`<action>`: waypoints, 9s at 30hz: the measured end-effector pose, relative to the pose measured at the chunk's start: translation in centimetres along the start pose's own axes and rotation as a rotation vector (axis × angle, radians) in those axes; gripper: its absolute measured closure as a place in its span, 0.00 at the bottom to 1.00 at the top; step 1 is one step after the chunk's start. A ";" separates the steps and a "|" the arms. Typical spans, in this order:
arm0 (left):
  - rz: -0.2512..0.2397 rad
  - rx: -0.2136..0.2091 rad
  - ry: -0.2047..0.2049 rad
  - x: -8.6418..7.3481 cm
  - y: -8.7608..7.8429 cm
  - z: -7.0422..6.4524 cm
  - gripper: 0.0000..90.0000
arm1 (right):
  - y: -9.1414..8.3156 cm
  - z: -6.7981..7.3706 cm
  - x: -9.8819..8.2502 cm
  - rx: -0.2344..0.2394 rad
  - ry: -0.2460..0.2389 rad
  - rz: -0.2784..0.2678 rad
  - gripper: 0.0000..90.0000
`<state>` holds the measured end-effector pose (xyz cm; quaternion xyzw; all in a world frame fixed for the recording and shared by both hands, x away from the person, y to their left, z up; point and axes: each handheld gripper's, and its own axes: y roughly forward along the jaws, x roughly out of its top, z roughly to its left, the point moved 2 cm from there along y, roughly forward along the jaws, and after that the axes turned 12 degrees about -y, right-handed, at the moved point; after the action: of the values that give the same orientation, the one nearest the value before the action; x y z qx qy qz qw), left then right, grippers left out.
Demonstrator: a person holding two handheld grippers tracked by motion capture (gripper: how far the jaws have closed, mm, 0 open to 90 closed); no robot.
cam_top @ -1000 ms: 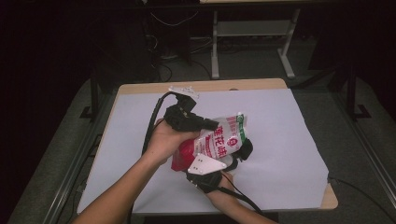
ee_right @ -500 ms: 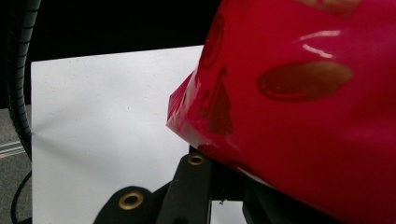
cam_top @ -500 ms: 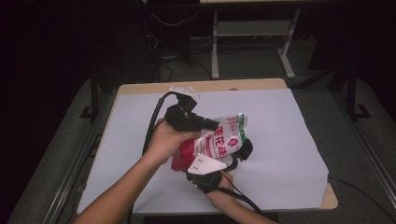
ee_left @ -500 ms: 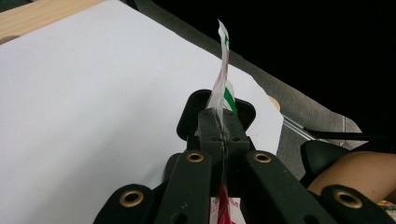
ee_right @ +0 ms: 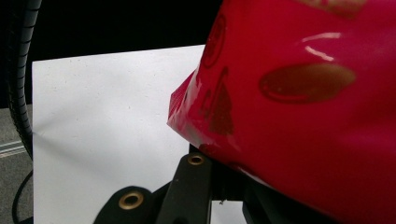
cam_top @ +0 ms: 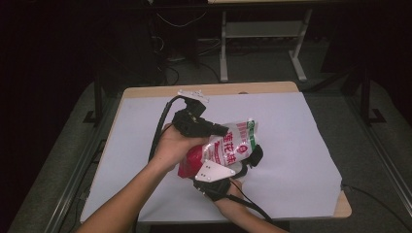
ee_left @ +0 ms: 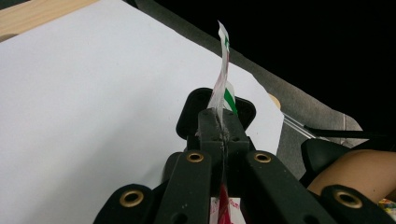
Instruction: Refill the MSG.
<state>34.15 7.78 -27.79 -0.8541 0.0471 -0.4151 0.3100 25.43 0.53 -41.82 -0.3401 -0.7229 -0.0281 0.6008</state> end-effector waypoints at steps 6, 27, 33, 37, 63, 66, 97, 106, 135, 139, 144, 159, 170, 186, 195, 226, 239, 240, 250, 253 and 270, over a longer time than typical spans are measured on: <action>0.002 -0.003 -0.003 0.0 0.1 0.0 1.00 | 0.0 0.0 0.0 0.002 0.000 -0.001 1.00; -0.009 0.000 -0.007 -0.1 0.3 -0.1 1.00 | 0.0 0.2 0.2 0.002 -0.016 -0.005 1.00; -0.011 -0.002 -0.008 0.0 0.4 -0.1 1.00 | 0.1 0.1 0.1 0.001 -0.017 -0.004 1.00; -0.016 0.000 -0.010 0.0 0.4 0.0 1.00 | 0.1 0.1 0.1 -0.001 -0.019 -0.003 1.00; -0.031 0.011 -0.016 0.0 0.4 0.1 1.00 | 0.2 0.0 0.2 -0.002 -0.011 -0.004 1.00; -0.034 0.011 -0.018 0.0 0.4 0.1 1.00 | 0.3 -0.1 0.2 -0.001 -0.011 -0.004 1.00; -0.035 0.009 -0.019 0.1 0.6 0.0 1.00 | 0.3 -0.1 0.2 0.000 -0.009 -0.004 1.00; -0.035 0.004 -0.015 0.1 0.6 -0.1 1.00 | 0.3 -0.1 0.3 0.000 -0.011 -0.007 1.00; -0.037 0.007 -0.013 0.2 0.8 -0.2 1.00 | 0.3 -0.1 0.4 0.003 -0.008 -0.013 1.00; -0.038 0.005 -0.014 0.2 0.8 -0.2 1.00 | 0.3 -0.1 0.3 0.003 -0.009 -0.012 1.00; -0.037 0.007 -0.013 0.2 0.8 -0.2 1.00 | 0.3 -0.1 0.3 0.003 -0.009 -0.012 1.00; -0.055 0.012 -0.030 0.1 0.7 0.0 1.00 | 0.4 -0.1 0.3 0.005 -0.012 -0.009 1.00; -0.055 0.013 -0.029 0.1 0.6 0.0 1.00 | 0.4 -0.1 0.3 0.005 -0.011 -0.011 1.00; -0.053 0.013 -0.029 0.2 0.7 0.0 1.00 | 0.4 -0.1 0.4 0.005 -0.012 -0.012 1.00; -0.054 0.013 -0.029 0.2 0.7 0.0 1.00 | 0.4 -0.1 0.4 0.004 -0.011 -0.014 1.00; -0.057 0.005 -0.032 0.2 0.9 -0.2 1.00 | 0.4 -0.1 0.4 0.001 -0.010 -0.021 1.00; -0.058 0.002 -0.032 0.3 1.0 -0.2 1.00 | 0.4 -0.2 0.4 0.001 -0.007 -0.023 1.00; -0.058 0.002 -0.032 0.3 1.0 -0.2 1.00 | 0.4 -0.2 0.4 0.001 -0.007 -0.023 1.00; -0.057 0.002 -0.030 0.3 1.0 -0.2 1.00 | 0.4 -0.2 0.4 0.002 -0.006 -0.024 1.00; -0.058 0.002 -0.031 0.3 1.0 -0.2 1.00 | 0.4 -0.2 0.4 0.002 -0.008 -0.024 1.00; -0.065 -0.001 -0.033 0.4 1.0 -0.4 1.00 | 0.4 -0.3 0.5 0.002 -0.007 -0.031 1.00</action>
<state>34.32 6.64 -27.93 -0.8620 0.0144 -0.4106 0.2969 25.86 0.94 -41.41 -0.3284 -0.7302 -0.0358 0.5981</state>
